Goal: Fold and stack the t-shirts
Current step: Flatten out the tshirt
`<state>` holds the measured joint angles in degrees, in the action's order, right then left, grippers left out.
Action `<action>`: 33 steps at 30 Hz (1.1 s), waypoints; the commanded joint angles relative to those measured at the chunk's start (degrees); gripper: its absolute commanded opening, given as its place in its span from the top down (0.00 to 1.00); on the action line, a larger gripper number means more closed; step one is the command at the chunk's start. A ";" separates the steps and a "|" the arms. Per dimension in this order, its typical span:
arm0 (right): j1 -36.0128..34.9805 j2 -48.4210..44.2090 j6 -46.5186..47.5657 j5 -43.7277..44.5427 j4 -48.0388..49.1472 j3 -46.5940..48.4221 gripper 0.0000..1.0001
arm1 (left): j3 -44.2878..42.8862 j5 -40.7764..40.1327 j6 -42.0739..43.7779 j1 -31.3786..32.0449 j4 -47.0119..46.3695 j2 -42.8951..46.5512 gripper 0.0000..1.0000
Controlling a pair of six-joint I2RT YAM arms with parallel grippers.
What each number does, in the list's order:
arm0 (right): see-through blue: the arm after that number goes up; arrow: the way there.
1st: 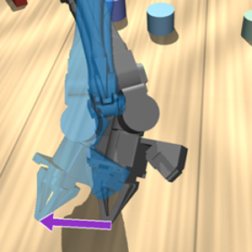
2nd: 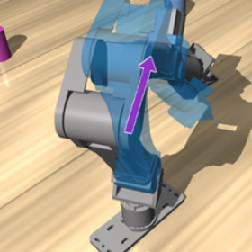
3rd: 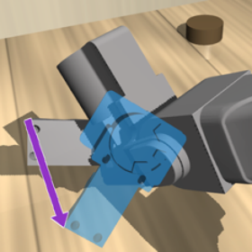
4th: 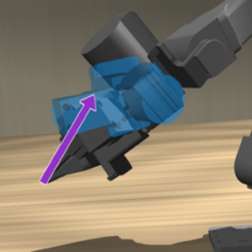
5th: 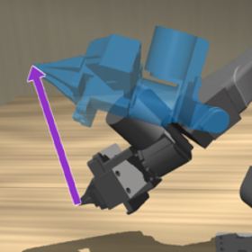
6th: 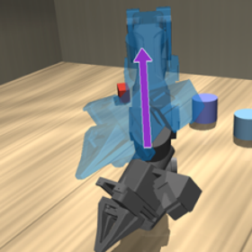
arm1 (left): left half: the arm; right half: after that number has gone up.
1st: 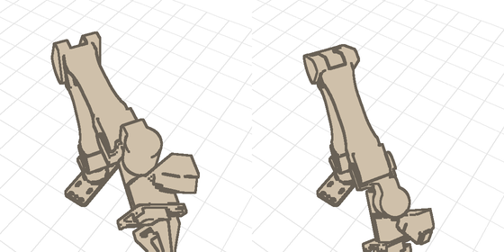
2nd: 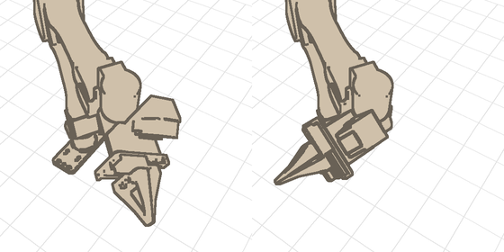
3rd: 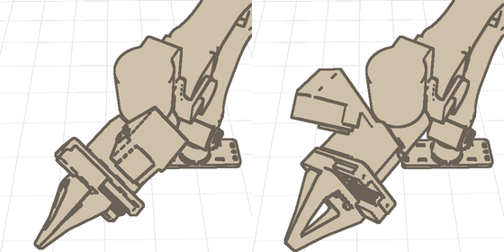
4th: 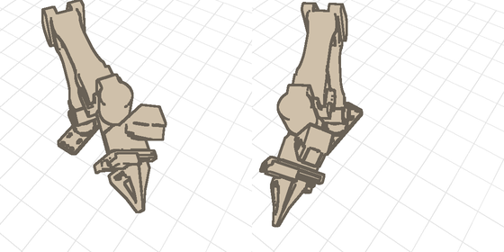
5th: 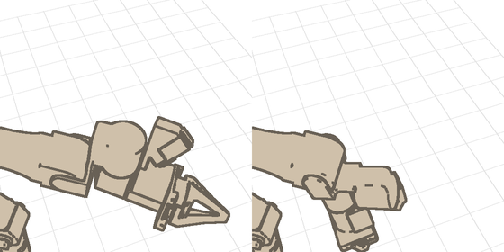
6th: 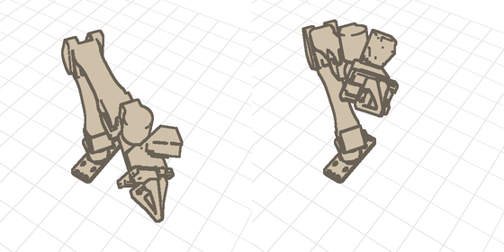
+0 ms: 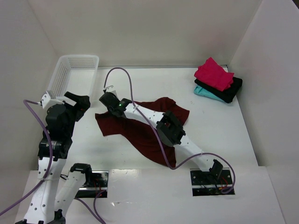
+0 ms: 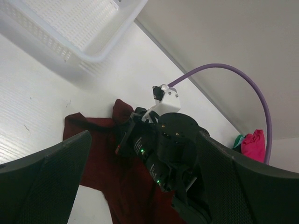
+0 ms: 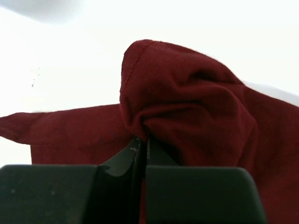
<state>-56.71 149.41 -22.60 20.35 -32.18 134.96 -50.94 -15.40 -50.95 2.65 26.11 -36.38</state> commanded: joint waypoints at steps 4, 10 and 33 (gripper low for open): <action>2.66 -17.82 3.27 2.30 -1.43 3.35 1.00 | -1.71 -1.79 1.12 -0.45 -0.53 2.45 0.00; 2.83 -32.85 5.14 -1.10 0.71 4.34 1.00 | -2.85 1.06 2.34 -0.45 0.70 3.83 0.00; 10.30 -80.24 -3.90 7.81 12.75 -46.64 1.00 | 3.69 36.93 5.95 -0.45 -17.14 -23.48 0.00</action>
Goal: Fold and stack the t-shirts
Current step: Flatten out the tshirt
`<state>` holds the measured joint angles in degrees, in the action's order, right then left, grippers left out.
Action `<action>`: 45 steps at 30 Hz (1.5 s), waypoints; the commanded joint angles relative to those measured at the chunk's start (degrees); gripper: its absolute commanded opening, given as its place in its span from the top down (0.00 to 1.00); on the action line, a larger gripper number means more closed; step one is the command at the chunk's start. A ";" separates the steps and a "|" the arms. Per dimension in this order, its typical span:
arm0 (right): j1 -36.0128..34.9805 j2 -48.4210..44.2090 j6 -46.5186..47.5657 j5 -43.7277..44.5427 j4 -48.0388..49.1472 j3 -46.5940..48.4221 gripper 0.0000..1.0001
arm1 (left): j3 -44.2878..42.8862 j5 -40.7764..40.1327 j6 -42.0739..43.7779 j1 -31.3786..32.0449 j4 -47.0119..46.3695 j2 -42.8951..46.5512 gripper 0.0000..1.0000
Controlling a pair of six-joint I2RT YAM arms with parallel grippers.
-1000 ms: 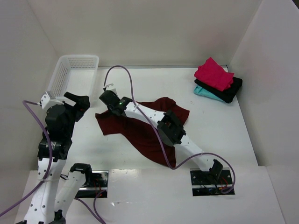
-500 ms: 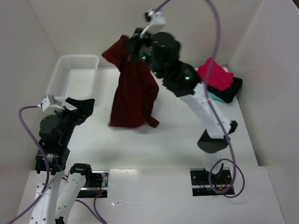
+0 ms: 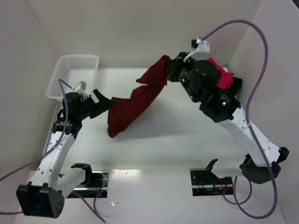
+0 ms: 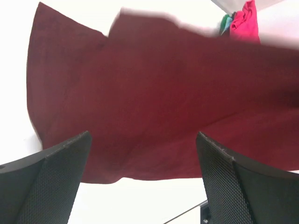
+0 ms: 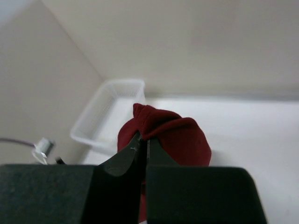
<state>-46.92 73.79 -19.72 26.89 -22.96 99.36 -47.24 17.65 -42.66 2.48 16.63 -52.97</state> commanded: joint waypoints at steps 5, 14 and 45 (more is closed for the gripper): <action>4.29 -13.53 -20.35 3.08 1.17 -33.40 0.97 | -3.38 2.94 0.17 0.24 -5.39 -13.65 0.00; 12.38 -13.58 -24.71 -0.87 -2.88 -44.05 0.00 | -4.70 4.72 6.35 0.90 -3.36 -17.55 0.00; 15.19 -8.40 -20.21 -6.76 3.41 -45.74 0.00 | -20.17 -4.87 9.44 13.60 -4.40 -52.86 0.09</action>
<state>-32.08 64.66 -40.71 19.93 -23.07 53.80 -65.60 9.68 -34.46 16.12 14.69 -103.80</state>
